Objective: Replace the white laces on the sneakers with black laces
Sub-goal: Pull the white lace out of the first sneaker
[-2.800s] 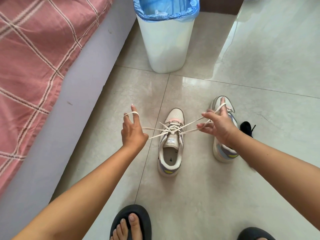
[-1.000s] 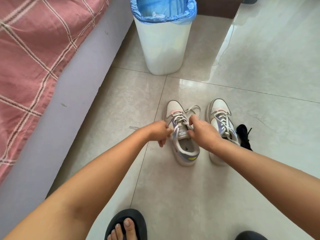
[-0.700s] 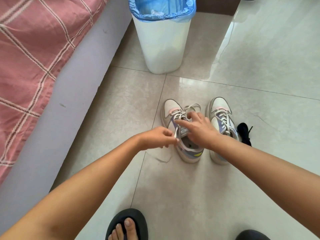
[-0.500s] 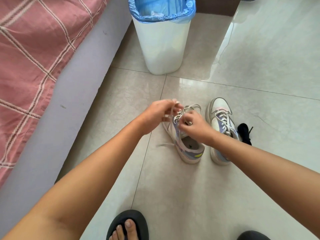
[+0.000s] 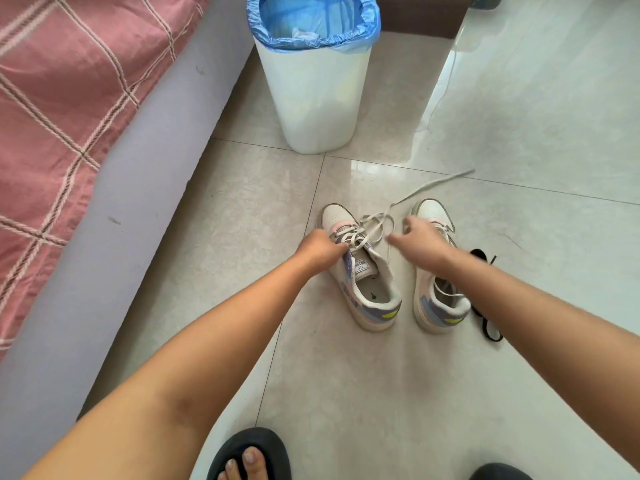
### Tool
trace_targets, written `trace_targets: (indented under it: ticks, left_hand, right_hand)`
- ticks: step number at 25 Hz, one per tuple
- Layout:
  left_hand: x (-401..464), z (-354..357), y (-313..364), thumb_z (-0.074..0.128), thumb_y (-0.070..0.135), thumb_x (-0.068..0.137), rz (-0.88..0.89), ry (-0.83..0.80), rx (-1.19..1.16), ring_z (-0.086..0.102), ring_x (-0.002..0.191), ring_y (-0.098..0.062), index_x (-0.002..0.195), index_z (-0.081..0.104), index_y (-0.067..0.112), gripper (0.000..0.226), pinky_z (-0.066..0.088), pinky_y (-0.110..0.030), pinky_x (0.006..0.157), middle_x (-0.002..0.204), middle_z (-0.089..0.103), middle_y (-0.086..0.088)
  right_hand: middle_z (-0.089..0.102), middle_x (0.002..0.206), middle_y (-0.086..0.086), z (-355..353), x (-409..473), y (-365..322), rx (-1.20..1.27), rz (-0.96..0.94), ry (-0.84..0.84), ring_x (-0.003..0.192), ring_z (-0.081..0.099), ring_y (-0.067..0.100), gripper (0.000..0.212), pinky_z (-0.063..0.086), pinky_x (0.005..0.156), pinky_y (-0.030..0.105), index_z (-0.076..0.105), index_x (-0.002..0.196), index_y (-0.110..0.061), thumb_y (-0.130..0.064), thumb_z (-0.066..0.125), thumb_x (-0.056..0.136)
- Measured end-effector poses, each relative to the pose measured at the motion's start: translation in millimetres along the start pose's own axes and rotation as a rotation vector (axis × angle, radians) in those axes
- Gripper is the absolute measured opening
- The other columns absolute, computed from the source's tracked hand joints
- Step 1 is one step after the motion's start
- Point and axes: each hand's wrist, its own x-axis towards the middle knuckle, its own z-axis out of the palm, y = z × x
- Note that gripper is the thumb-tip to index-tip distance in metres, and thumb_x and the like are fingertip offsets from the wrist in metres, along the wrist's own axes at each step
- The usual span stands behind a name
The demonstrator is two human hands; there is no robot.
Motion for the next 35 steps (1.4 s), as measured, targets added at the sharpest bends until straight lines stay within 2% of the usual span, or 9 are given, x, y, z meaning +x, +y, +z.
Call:
trace_targets:
  ticks: [4, 8, 11, 14, 20, 22, 28, 31, 35]
  left_hand:
    - [2, 2, 6, 0.064, 0.027, 0.086, 0.016, 0.017, -0.032, 0.057, 0.070, -0.022, 0.059, 0.051, 0.014, 0.033, 0.040, -0.027, 0.064, 0.065, 0.057, -0.007]
    - [-1, 4, 6, 0.060, 0.027, 0.087, 0.031, 0.034, -0.003, 0.064, 0.080, -0.028, 0.064, 0.055, 0.012, 0.028, 0.046, -0.032, 0.067, 0.075, 0.062, -0.012]
    - [-1, 8, 5, 0.058, 0.034, 0.088, 0.009, 0.036, -0.002, 0.065, 0.092, -0.031, 0.095, 0.065, -0.001, 0.036, 0.047, -0.031, 0.069, 0.095, 0.067, -0.018]
    - [-2, 9, 6, 0.052, 0.028, 0.092, 0.036, 0.038, 0.055, 0.063, 0.094, -0.033, 0.094, 0.063, 0.002, 0.029, 0.049, -0.033, 0.076, 0.100, 0.068, -0.018]
    - [-16, -12, -5, 0.050, 0.030, 0.092, 0.293, 0.253, 0.912, 0.059, 0.106, -0.026, 0.113, 0.056, 0.014, 0.027, 0.034, -0.031, 0.075, 0.116, 0.060, -0.004]
    - [-13, -20, -8, 0.056, 0.035, 0.089, 0.143, 0.223, 0.910, 0.060, 0.105, -0.025, 0.113, 0.056, 0.015, 0.031, 0.037, -0.029, 0.074, 0.112, 0.062, -0.002]
    - [-18, -76, -55, 0.048, 0.002, 0.085, -0.250, 0.232, 0.869, 0.060, 0.106, -0.029, 0.113, 0.057, 0.009, 0.030, 0.047, -0.032, 0.078, 0.117, 0.061, -0.009]
    - [-22, -79, -69, 0.046, 0.016, 0.092, -0.022, 0.291, 0.750, 0.057, 0.105, -0.030, 0.115, 0.051, 0.012, 0.025, 0.041, -0.033, 0.077, 0.117, 0.057, -0.009]
    - [-32, -18, -37, 0.046, 0.022, 0.084, 0.760, 0.384, 0.656, 0.062, 0.073, -0.030, 0.091, 0.066, 0.009, 0.025, 0.046, -0.033, 0.054, 0.089, 0.061, -0.011]
  right_hand:
    - [0.055, 0.117, 0.015, 36, -7, 6, -0.399, -0.162, -0.048, 0.104, 0.056, 0.033, 0.041, 0.044, 0.083, 0.037, 0.037, 0.121, -0.007, -0.026, 0.056, 0.091]
    - [0.058, 0.107, 0.017, 38, -4, 8, -0.461, -0.182, -0.001, 0.095, 0.057, 0.036, 0.027, 0.045, 0.076, 0.041, 0.037, 0.111, -0.006, -0.021, 0.049, 0.092]
    - [0.057, 0.103, 0.018, 42, -7, 10, -0.434, -0.224, -0.031, 0.091, 0.057, 0.035, 0.020, 0.044, 0.073, 0.040, 0.036, 0.104, -0.009, -0.018, 0.049, 0.091]
    - [0.057, 0.096, 0.015, 42, -5, 13, -0.447, -0.217, -0.031, 0.088, 0.057, 0.034, 0.020, 0.041, 0.068, 0.037, 0.036, 0.102, -0.012, -0.020, 0.049, 0.091]
    - [0.049, 0.086, 0.003, 38, -9, 18, -0.589, -0.276, -0.023, 0.083, 0.052, 0.028, 0.018, 0.034, 0.065, 0.032, 0.032, 0.094, -0.017, -0.019, 0.049, 0.089]
    - [0.046, 0.084, 0.003, 40, -9, 17, -0.607, -0.302, -0.020, 0.077, 0.047, 0.027, 0.020, 0.034, 0.063, 0.032, 0.029, 0.093, -0.017, -0.017, 0.048, 0.089]
    - [0.055, 0.093, 0.010, 30, -3, 30, -0.637, -0.266, 0.057, 0.090, 0.059, 0.034, 0.016, 0.034, 0.063, 0.033, 0.031, 0.097, -0.015, -0.016, 0.046, 0.091]
    - [0.057, 0.090, 0.015, 20, -1, 38, -0.557, -0.252, 0.021, 0.085, 0.058, 0.035, 0.018, 0.038, 0.065, 0.035, 0.037, 0.100, -0.012, -0.019, 0.050, 0.090]
    - [0.046, 0.084, 0.006, 24, -3, 32, -0.559, -0.289, 0.018, 0.081, 0.051, 0.030, 0.019, 0.034, 0.065, 0.033, 0.041, 0.105, -0.010, -0.020, 0.050, 0.091]
